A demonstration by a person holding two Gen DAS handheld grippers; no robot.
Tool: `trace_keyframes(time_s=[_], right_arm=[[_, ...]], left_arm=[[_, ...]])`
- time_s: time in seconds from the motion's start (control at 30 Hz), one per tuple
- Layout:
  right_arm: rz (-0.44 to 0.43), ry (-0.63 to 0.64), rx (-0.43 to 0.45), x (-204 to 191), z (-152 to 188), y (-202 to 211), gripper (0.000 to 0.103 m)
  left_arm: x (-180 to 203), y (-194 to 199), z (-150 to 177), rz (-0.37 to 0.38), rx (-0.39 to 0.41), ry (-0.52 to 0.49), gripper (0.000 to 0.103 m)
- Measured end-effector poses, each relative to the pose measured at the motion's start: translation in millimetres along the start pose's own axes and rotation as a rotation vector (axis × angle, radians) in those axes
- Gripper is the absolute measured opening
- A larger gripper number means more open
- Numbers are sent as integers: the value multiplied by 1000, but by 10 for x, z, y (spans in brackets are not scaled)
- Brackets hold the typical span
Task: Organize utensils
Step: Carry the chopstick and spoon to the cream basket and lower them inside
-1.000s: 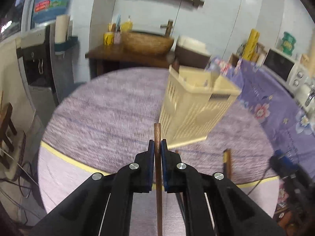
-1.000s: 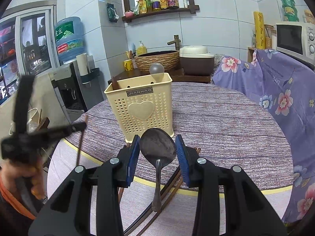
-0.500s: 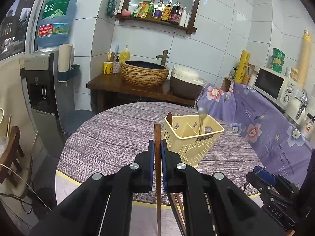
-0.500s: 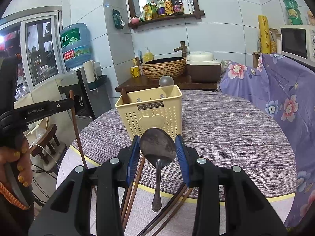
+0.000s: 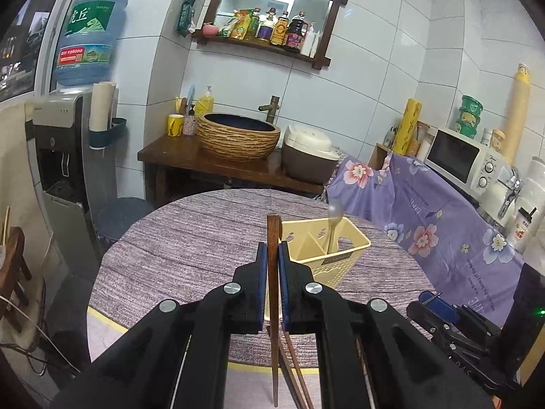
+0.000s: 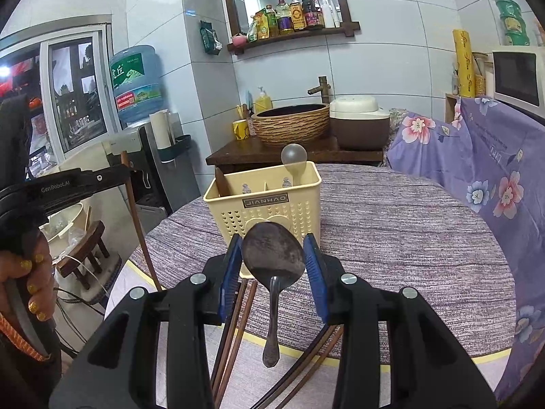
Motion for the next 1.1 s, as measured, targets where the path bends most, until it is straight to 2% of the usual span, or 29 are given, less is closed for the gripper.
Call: trace_keyframes(time_s=[0.13, 0.27, 0.43, 0.53, 0.7, 0.87, 1.1], right_arm=[[-24, 7, 15, -57, -228, -15, 38], [-31, 52, 90, -215, -683, 14, 38], [-23, 78, 202, -412, -1404, -72, 38], [-7, 68, 232, -438, -1705, -258, 38], [35, 82, 212, -362, -1612, -645, 38], [79, 75, 145, -184, -1249, -1012, 38], [109, 93, 84, -56, -809, -1230, 38]], left_arm=[[54, 109, -288, 27, 47, -13, 8], [142, 263, -860, 59, 143, -33, 8], [223, 265, -1543, 18, 258, -46, 8], [220, 95, -1710, -10, 281, -35, 8], [190, -325, -1489, -57, 252, -18, 8], [225, -555, -1084, -99, 232, -51, 8], [186, -862, -618, -81, 128, -40, 8]])
Point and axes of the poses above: each gripper's, at about its wrist camera, not at the fingertips, and y roughly against the way its jaws point, x to its right, z to its underside, the point moved 7 cm from there along -y, roughly the way its jaws point, and after that the axes turned 12 degrees about -y, right-handed, at the moved point
